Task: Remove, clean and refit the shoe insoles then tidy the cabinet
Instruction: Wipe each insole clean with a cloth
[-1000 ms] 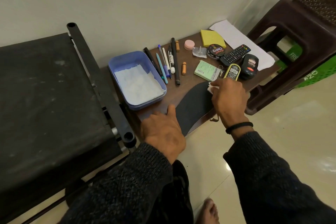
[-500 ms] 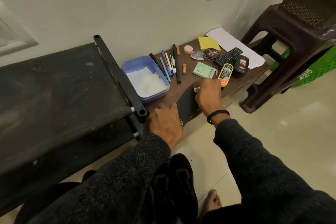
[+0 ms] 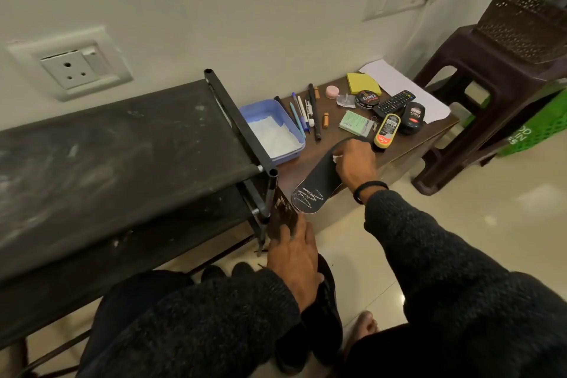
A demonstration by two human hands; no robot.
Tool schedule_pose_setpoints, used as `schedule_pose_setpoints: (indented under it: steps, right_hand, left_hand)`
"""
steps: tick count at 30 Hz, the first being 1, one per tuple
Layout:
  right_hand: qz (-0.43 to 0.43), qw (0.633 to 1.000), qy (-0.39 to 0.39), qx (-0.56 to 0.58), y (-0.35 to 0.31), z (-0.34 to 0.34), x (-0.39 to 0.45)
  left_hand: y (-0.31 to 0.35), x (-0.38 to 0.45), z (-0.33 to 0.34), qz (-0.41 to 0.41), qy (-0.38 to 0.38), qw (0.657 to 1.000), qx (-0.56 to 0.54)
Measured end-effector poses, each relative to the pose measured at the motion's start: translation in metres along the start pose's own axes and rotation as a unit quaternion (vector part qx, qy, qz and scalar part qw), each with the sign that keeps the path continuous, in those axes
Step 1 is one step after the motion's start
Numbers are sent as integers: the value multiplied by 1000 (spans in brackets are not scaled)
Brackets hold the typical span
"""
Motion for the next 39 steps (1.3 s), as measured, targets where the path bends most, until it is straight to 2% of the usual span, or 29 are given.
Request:
schedule_pose_setpoints:
  steps: [6, 12, 16, 21, 27, 31, 37, 39]
  right_hand:
    - [5, 1000, 11, 8, -3, 7, 8]
    - [34, 999, -1, 6, -12, 4, 23]
    - [42, 999, 8, 17, -12, 8, 18]
    - [-17, 1000, 4, 23, -25, 24, -10]
    - [-84, 996, 1, 11, -47, 31, -39]
    - [-91, 995, -1, 30, -52, 40, -55]
    - [-136, 988, -50, 55, -61, 35, -75]
    - [-163, 983, -66, 44, -64, 32, -80]
  left_hand:
    - [-14, 14, -3, -13, 84, 994, -75]
    - [-14, 24, 5, -45, 77, 993, -80]
    - [-15, 29, 10, -36, 69, 995, -67]
    - [-15, 32, 7, -44, 74, 992, -91]
    - [-15, 35, 7, -71, 37, 991, -105]
    - [-16, 40, 14, -87, 41, 992, -88]
    - [-15, 32, 2, -101, 34, 984, -146]
    - [-13, 28, -1, -92, 41, 988, -114]
Point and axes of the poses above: each hand's wrist, its own x-axis towards the middle knuckle, its own z-axis out of the palm, y = z × x, the point moved 3 cm from there along x, towards the middle knuckle, and after that the axes turned 13 degrees about z, right-handed, at the moved point
